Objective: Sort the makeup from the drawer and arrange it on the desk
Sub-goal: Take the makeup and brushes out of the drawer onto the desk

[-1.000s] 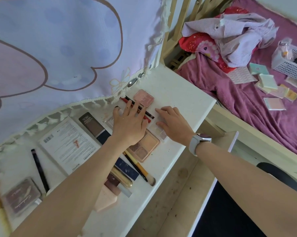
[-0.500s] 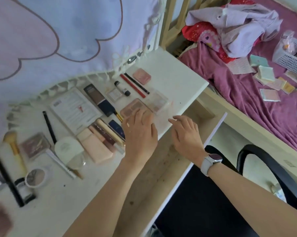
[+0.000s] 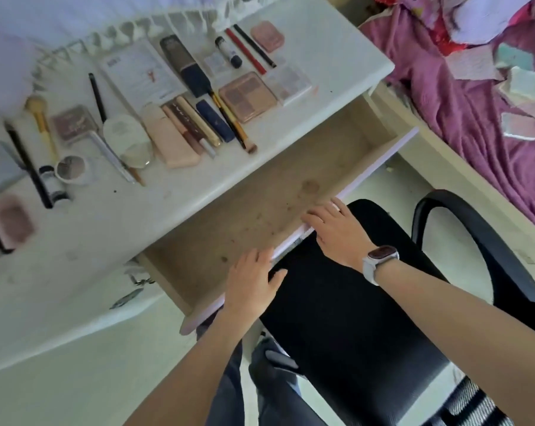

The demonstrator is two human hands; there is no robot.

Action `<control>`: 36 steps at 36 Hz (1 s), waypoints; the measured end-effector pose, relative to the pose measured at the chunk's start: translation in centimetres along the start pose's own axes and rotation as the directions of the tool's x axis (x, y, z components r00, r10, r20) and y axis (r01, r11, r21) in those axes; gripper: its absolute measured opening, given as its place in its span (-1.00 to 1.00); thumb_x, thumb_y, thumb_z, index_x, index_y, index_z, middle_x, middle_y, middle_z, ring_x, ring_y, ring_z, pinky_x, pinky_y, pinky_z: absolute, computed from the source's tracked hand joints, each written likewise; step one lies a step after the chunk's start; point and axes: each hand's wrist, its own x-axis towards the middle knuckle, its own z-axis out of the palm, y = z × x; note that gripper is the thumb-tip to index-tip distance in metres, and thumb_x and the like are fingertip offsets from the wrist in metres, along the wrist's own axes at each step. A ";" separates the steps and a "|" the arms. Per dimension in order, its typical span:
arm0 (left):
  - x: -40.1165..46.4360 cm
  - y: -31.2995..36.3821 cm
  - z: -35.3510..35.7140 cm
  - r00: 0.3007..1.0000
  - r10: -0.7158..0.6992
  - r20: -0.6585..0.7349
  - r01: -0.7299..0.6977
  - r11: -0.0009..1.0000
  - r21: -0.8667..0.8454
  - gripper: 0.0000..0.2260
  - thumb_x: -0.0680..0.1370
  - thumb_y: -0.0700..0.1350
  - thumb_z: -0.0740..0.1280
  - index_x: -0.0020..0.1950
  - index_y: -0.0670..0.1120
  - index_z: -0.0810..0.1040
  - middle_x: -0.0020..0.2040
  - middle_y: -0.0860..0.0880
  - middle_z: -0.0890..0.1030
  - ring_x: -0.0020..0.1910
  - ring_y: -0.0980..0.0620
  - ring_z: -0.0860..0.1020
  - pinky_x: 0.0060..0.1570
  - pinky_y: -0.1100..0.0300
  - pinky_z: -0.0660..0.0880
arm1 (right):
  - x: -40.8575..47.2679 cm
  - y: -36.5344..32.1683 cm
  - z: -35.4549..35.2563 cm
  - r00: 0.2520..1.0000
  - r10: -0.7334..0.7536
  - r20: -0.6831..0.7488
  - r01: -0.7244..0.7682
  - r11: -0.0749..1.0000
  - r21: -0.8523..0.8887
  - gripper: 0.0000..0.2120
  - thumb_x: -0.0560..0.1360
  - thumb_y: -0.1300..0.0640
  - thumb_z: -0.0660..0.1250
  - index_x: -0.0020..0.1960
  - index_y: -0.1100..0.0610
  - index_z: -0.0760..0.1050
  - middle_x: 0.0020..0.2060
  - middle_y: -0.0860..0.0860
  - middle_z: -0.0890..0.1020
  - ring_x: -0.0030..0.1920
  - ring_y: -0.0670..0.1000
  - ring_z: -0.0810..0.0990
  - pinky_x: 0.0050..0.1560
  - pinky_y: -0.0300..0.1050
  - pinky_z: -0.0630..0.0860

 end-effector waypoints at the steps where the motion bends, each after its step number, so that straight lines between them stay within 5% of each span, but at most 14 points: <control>1: -0.1 -0.2 0.4 1.000 -0.001 -0.021 0.002 1.000 0.025 -0.59 0.55 0.13 0.24 0.32 -0.05 0.40 0.09 0.00 0.53 0.05 -0.03 0.50 -0.01 0.15 0.40 | 0.1 0.1 0.3 1.000 -0.009 -0.012 0.009 1.000 -0.030 -0.64 0.49 0.26 0.20 0.26 0.11 0.45 0.24 0.02 0.48 0.34 0.07 0.36 0.47 -0.01 -0.10; 4: 0.4 -0.3 0.6 0.988 -0.004 -0.157 0.011 0.999 0.044 -0.74 0.50 -0.01 0.36 0.14 -0.08 0.55 -0.12 -0.04 0.59 -0.17 -0.07 0.56 -0.27 0.17 0.34 | 0.6 0.5 0.7 0.996 0.003 -0.093 -0.015 0.992 -0.124 -0.73 0.45 0.25 0.32 0.14 0.14 0.52 0.10 0.05 0.57 0.21 0.10 0.49 0.42 0.06 0.17; 8: 1.1 -0.3 0.3 0.969 0.032 -0.244 -0.002 0.992 0.125 -0.88 0.30 -0.16 0.51 -0.20 -0.07 0.64 -0.42 0.00 0.51 -0.53 0.01 0.40 -0.52 0.29 0.19 | 1.4 1.4 0.9 0.997 0.070 -0.025 -0.074 0.973 -0.221 -0.78 0.54 0.19 0.19 0.17 0.10 0.44 0.15 0.02 0.52 0.25 0.08 0.42 0.43 0.09 0.09; 13: 1.0 -0.4 -0.1 0.954 0.063 -0.293 -0.019 0.988 0.153 -0.83 0.15 -0.19 0.54 -0.37 -0.04 0.59 -0.52 0.03 0.41 -0.52 0.05 0.17 -0.55 0.33 0.11 | 2.0 2.1 0.3 0.998 0.008 0.069 0.017 0.931 -0.364 -0.82 0.55 0.15 0.18 0.16 0.06 0.38 0.09 -0.03 0.52 0.15 0.07 0.46 0.35 0.06 0.20; 16: 1.2 -0.5 -1.0 0.905 0.089 -0.415 -0.037 0.991 0.130 -0.80 0.13 -0.20 0.53 -0.41 -0.04 0.53 -0.51 0.05 0.37 -0.49 0.08 0.15 -0.56 0.40 0.04 | 2.4 2.9 -1.1 0.996 -0.089 0.002 0.081 0.902 -0.424 -0.83 0.54 0.07 0.23 0.13 0.03 0.43 0.03 -0.05 0.57 0.09 0.06 0.52 0.29 0.03 0.33; 20: 1.9 -1.4 -1.8 0.859 0.115 -0.498 -0.071 0.992 0.107 -0.92 0.26 -0.17 0.42 -0.31 -0.04 0.55 -0.45 0.06 0.40 -0.46 0.13 0.23 -0.55 0.37 0.18 | 3.5 3.9 -3.3 0.963 -0.201 -0.181 0.103 0.891 -0.443 -0.73 0.42 0.00 0.42 0.08 0.02 0.50 -0.02 -0.02 0.61 0.01 0.08 0.58 0.18 0.03 0.45; 24: 1.6 -1.9 -1.7 0.880 0.047 -0.472 -0.040 0.999 0.025 -0.85 0.25 -0.23 0.50 -0.27 -0.08 0.59 -0.41 0.03 0.49 -0.47 0.04 0.43 -0.53 0.26 0.35 | 4.3 3.0 -4.2 0.996 0.061 -0.058 -0.076 0.954 -0.289 -0.30 0.44 -0.17 0.33 0.45 0.06 0.15 0.39 0.11 0.31 0.42 0.20 0.23 0.43 0.17 0.10; 28: 2.1 -2.6 -2.8 0.840 0.095 -0.534 0.010 0.982 0.190 -0.83 0.26 -0.13 0.54 -0.21 -0.10 0.62 -0.27 -0.05 0.59 -0.29 -0.08 0.54 -0.27 0.06 0.45 | 5.5 2.9 -4.2 0.978 0.207 -0.034 -0.209 0.961 -0.180 -0.09 0.42 -0.22 0.31 0.52 0.08 -0.15 0.51 0.16 0.00 0.50 0.24 -0.02 0.46 0.19 0.00; 31: 2.7 -3.4 -4.4 0.846 0.068 -0.529 0.099 0.954 0.282 -0.59 0.28 0.08 0.48 0.04 -0.08 0.61 0.05 -0.13 0.59 0.04 -0.15 0.54 0.02 -0.09 0.41 | 7.0 4.7 -4.7 0.967 0.249 -0.046 -0.253 0.952 -0.172 -0.09 0.46 -0.02 0.35 0.52 0.06 -0.23 0.52 0.14 -0.07 0.51 0.20 -0.07 0.48 0.17 0.02; 36: 3.3 -4.1 -5.3 0.888 -0.027 -0.458 0.194 0.927 0.322 -0.21 0.23 0.26 0.43 0.34 -0.15 0.43 0.37 -0.17 0.41 0.34 -0.19 0.38 0.24 -0.21 0.27 | 8.4 7.4 -5.2 0.980 0.200 0.020 -0.186 0.939 -0.288 -0.06 0.47 -0.08 0.33 0.51 0.10 -0.30 0.53 0.08 -0.12 0.52 0.12 -0.10 0.47 0.12 -0.03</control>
